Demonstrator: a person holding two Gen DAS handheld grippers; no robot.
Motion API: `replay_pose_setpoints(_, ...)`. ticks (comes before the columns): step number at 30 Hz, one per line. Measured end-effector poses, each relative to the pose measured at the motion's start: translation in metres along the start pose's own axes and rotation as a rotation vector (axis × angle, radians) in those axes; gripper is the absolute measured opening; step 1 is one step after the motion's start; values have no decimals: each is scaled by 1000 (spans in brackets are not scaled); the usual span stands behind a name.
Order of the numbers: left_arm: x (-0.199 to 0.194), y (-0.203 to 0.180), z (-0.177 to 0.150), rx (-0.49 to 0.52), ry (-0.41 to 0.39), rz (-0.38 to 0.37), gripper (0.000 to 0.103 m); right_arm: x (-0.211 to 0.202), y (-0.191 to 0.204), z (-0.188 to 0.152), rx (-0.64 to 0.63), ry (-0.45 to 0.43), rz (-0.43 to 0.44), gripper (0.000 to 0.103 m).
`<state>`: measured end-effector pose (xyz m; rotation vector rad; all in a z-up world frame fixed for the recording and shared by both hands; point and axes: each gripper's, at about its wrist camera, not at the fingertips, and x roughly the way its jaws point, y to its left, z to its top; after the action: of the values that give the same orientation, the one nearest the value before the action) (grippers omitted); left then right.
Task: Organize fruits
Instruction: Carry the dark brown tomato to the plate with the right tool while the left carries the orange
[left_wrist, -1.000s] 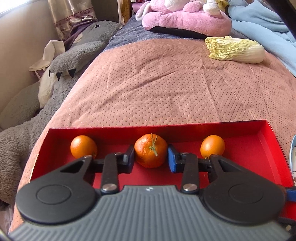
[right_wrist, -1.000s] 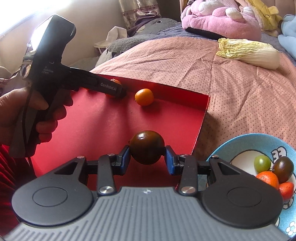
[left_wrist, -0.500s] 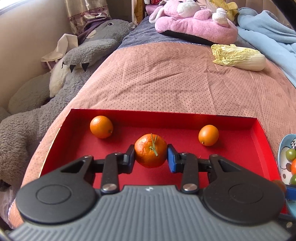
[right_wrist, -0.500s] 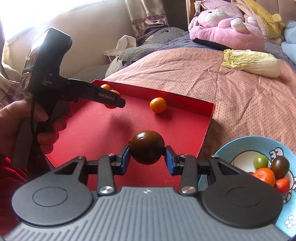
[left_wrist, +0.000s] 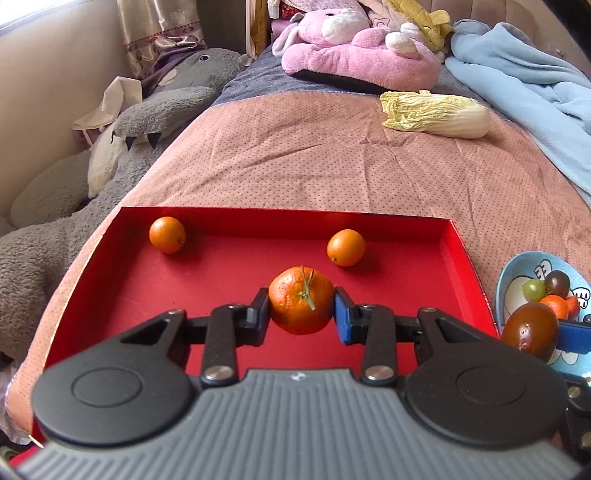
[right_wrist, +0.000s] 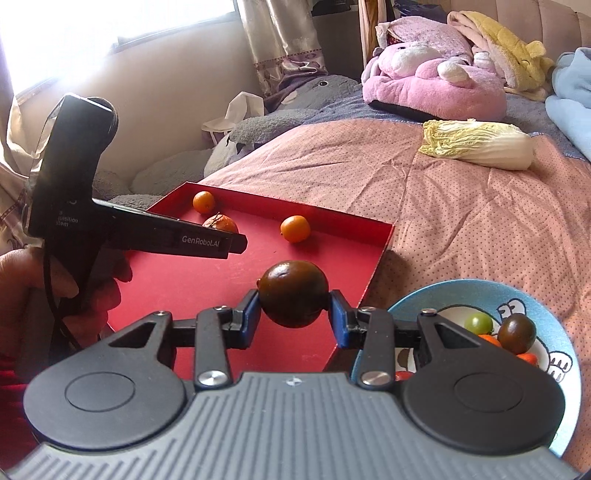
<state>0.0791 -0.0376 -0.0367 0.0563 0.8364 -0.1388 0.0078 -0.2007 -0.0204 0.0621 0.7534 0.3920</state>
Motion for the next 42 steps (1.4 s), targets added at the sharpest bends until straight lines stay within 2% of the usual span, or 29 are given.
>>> replay_pose_setpoints(19, -16, -76, 9, 94, -32, -122, 39, -54, -72, -23, 82, -28, -148, 46)
replay_pose_setpoints(31, -10, -117, 0, 151, -6, -179, 39, -65, -107, -44, 124, -8, -204, 46)
replay_pose_setpoints(35, -6, -130, -8, 161, 15, -219, 39, -64, -116, -50, 132, 1, -217, 46)
replay_pose_setpoints(42, 6, -154, -20, 219, 45, -239, 39, -58, -122, -61, 100, 58, -226, 46)
